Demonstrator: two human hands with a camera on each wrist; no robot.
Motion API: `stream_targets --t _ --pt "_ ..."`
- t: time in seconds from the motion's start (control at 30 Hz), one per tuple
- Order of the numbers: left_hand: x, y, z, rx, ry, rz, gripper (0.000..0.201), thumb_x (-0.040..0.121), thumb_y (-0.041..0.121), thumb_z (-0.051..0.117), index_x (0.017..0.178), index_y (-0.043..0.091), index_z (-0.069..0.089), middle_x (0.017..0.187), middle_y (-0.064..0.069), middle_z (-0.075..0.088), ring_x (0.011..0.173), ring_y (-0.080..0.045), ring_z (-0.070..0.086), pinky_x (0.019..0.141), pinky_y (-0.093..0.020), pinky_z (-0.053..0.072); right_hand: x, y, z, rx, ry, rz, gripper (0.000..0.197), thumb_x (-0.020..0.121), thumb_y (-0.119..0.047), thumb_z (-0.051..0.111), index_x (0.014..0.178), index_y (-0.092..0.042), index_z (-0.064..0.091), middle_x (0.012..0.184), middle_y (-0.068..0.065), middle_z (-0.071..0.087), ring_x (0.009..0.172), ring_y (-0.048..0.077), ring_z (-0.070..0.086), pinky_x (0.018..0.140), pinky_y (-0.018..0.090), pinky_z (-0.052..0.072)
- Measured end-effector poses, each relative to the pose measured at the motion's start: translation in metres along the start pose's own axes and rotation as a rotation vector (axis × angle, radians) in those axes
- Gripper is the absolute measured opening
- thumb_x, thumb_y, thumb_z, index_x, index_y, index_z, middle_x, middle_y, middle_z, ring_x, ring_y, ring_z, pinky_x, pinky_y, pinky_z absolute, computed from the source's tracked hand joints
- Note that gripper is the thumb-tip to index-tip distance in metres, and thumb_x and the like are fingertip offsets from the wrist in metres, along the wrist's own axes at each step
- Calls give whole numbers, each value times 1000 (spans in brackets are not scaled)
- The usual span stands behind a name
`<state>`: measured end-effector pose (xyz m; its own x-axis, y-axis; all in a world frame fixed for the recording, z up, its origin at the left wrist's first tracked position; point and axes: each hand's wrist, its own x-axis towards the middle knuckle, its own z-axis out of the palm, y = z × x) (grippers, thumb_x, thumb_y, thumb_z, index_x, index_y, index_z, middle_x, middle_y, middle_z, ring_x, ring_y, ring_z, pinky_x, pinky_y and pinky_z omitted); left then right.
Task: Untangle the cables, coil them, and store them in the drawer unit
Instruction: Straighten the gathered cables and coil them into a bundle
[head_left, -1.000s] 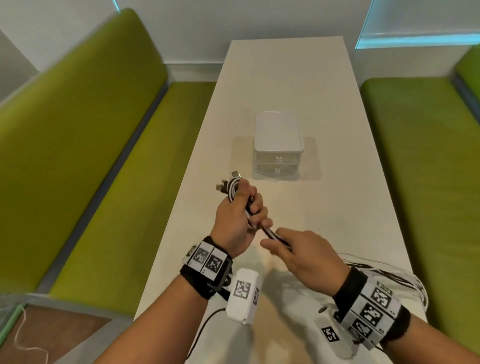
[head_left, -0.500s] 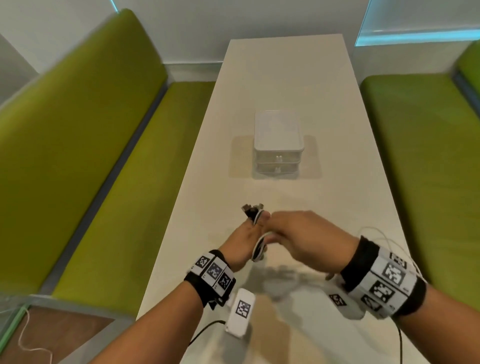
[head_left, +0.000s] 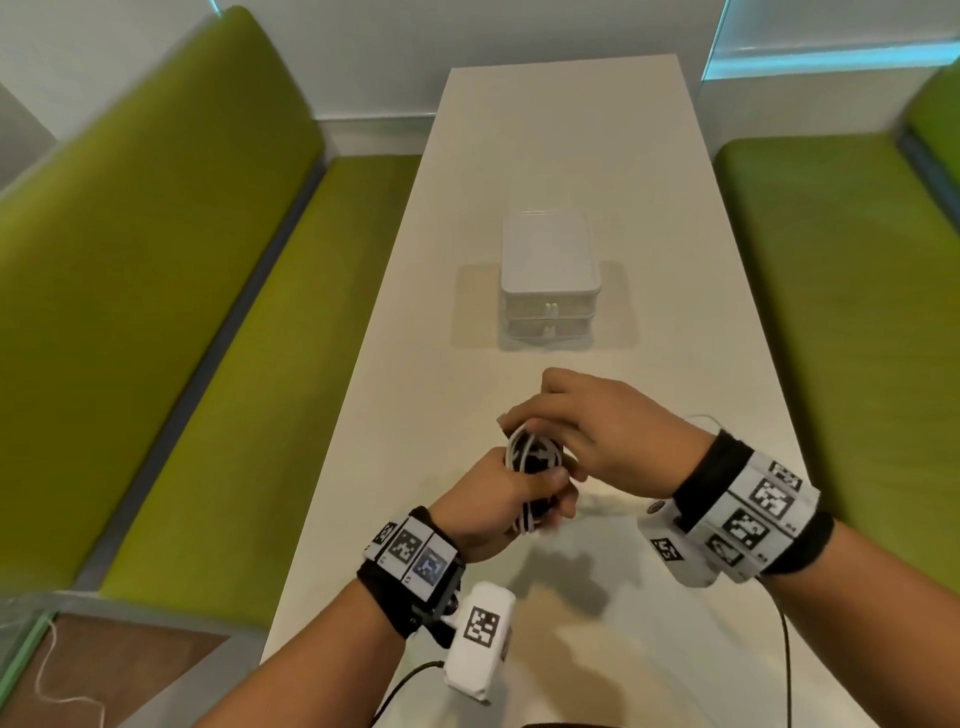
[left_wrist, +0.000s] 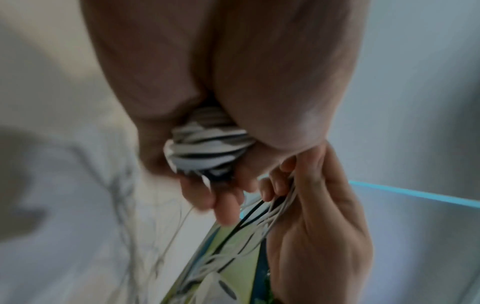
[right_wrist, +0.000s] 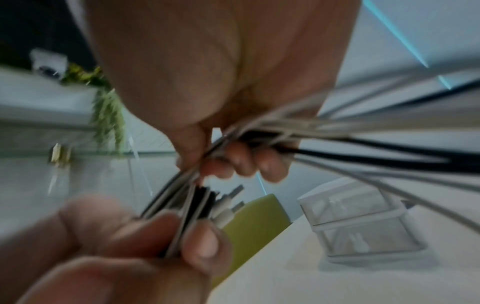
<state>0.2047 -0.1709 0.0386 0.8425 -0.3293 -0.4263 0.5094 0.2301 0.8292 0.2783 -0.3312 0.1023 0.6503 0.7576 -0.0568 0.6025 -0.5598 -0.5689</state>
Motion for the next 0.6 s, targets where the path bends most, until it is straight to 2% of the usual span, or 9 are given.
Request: stream_targets --t 0.07,0.1,0.17,0.2,0.27,0.37,0.47,0.53,0.6 --pt "-2 0 -5 -90 -4 32 14 93 12 58 105 4 62 78 -12 65 86 -28 66 77 -31 51 -2 7 -7 127 -15 -8 34 103 -19 52 130 -37 63 106 -10 52 93 3 56 85 18 45" --pt "-3 0 -6 -157 -2 22 17 93 13 58 107 3 62 76 -11 62 84 -28 66 77 -32 53 -4 12 -9 185 9 7 35 101 -13 56 128 -36 62 110 -10 54 94 2 58 85 16 46" --pt "-6 1 -7 -283 -3 -19 27 94 19 61 115 1 60 71 -7 53 65 -21 57 66 -33 53 -7 20 -9 327 118 79 25 95 -14 68 112 -32 62 108 -9 60 78 7 66 73 24 53" --pt "-6 2 -6 -326 8 -38 32 96 23 60 118 0 60 68 -5 47 57 -16 48 58 -29 48 -8 22 -7 373 179 126 20 92 -18 73 103 -30 62 102 -8 63 67 11 67 64 29 54" --pt "-4 4 -3 -383 48 -58 42 100 34 55 121 -2 63 62 -2 34 50 -12 33 48 -23 36 -6 23 4 385 301 211 15 87 -24 79 90 -27 65 88 -6 67 54 14 66 56 28 50" --pt "1 5 0 -441 109 -35 55 99 42 51 127 -4 63 55 0 24 47 -11 27 44 -23 31 -4 18 26 420 487 299 12 83 -24 82 80 -24 71 79 -5 69 54 13 62 57 27 49" --pt "5 6 1 -493 183 40 55 98 44 50 125 -3 62 56 -3 32 49 -14 31 47 -26 35 -4 7 47 495 606 333 4 86 -23 81 83 -24 77 86 -5 66 60 16 66 62 34 55" --pt "6 9 1 -493 223 95 51 94 43 52 120 0 62 70 -10 54 55 -16 41 53 -27 40 -7 -1 49 679 616 374 5 88 -17 78 91 -19 81 88 1 66 61 19 70 60 32 58" --pt "6 12 2 -465 218 144 53 93 42 52 128 2 61 112 -15 71 78 -23 58 70 -32 46 -8 -4 46 863 604 426 11 86 -10 79 94 -16 82 88 4 74 67 16 74 63 26 60"
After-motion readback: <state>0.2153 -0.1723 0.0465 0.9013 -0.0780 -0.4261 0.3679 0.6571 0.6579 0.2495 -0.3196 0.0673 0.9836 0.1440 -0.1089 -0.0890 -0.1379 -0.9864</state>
